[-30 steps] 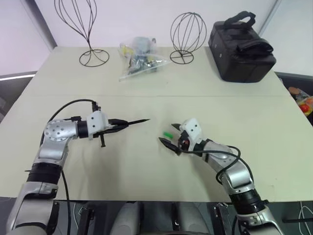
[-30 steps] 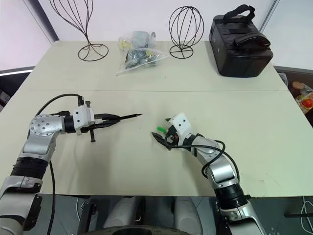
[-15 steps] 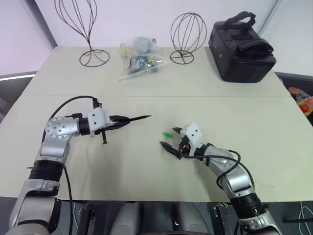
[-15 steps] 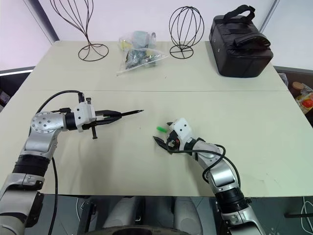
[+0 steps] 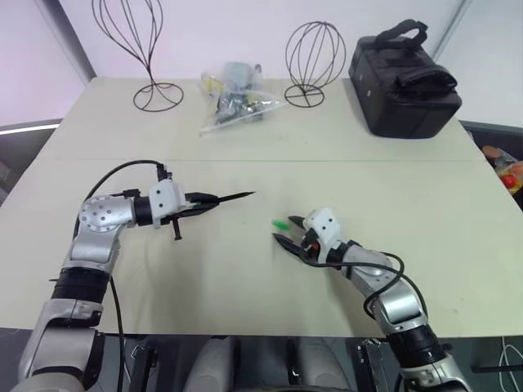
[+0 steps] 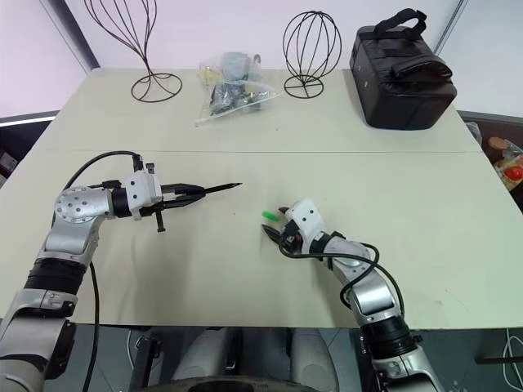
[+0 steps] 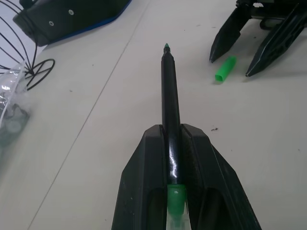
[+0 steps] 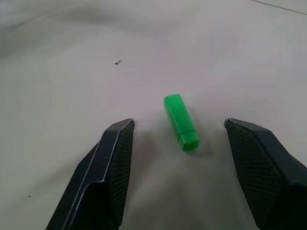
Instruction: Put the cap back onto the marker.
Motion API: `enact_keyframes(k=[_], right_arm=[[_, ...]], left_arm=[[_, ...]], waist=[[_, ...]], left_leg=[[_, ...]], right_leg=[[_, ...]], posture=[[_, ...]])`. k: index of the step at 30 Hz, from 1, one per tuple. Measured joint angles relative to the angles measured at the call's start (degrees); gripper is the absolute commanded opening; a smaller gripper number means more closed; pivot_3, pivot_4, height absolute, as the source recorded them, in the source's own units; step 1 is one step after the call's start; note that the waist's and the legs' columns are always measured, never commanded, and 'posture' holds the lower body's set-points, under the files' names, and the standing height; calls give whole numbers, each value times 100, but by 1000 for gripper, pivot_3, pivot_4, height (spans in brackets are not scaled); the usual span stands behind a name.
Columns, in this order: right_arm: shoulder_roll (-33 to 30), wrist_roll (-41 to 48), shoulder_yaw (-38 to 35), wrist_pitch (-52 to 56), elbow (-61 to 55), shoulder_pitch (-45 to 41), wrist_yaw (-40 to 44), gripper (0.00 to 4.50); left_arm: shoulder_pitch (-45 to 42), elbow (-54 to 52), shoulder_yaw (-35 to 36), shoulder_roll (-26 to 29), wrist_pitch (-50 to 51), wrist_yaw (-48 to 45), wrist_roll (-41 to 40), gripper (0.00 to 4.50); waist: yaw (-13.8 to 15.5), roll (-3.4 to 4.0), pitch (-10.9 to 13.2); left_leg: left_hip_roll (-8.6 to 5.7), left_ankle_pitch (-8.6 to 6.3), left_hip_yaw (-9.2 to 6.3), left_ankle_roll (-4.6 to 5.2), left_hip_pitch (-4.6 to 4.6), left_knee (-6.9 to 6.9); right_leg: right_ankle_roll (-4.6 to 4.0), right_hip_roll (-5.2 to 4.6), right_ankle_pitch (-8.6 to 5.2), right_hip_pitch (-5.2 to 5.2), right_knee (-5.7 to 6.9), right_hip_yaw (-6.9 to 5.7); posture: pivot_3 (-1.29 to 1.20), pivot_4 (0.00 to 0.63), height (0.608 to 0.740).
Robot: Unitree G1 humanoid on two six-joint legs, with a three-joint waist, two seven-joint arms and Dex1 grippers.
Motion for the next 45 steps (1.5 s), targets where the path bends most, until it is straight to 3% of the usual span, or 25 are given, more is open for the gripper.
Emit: enact_keyframes(k=[2,5,8,19,23,35,45], right_arm=[[-25,-19,2,4,-14,6,0,1799],[-38,-46,11,9,-31,12,5,1799],[-46,-93,62,-3,-41,11,20,1118],[-44,-150,119,-25,12,-57,60,1118],[-45,-154,133,-65,61,-92,134,23],[-102,-215,148,-40,7,-106,147,23],[-1789,-948,108,-108,-1391,462,488,23]], left_arm=[[-21,0,-1,-10,0,6,1,0],[-57,0,-1,-18,-1,17,1,0],[-75,0,-1,-29,-4,29,2,0],[-66,0,-3,-55,-14,103,5,0],[-24,-1,-4,-56,-15,130,7,0],[63,8,-124,-58,-134,89,14,0],[-545,1405,-454,-136,-1534,-532,199,0]], waist=[[-1,0,0],[-6,0,0],[-11,-1,-1],[-21,-2,-1],[-24,-2,-1],[-17,-1,-1],[13,-5,-1]], left_leg=[[0,0,0,0,0,0],[0,0,0,0,1,0],[0,0,0,0,4,0],[0,0,0,0,9,0],[0,0,0,0,9,0],[1,0,0,0,12,0],[-8,0,-3,0,5,5]], right_leg=[[0,0,0,0,0,0],[0,1,0,0,0,0],[0,1,0,3,0,0],[0,3,0,7,2,0],[0,4,0,8,2,0],[-1,3,0,9,3,0],[0,3,0,12,-2,-8]], posture=[[0,150,740],[0,150,740],[0,150,740],[0,150,740],[0,150,740],[0,150,740],[0,150,740]])
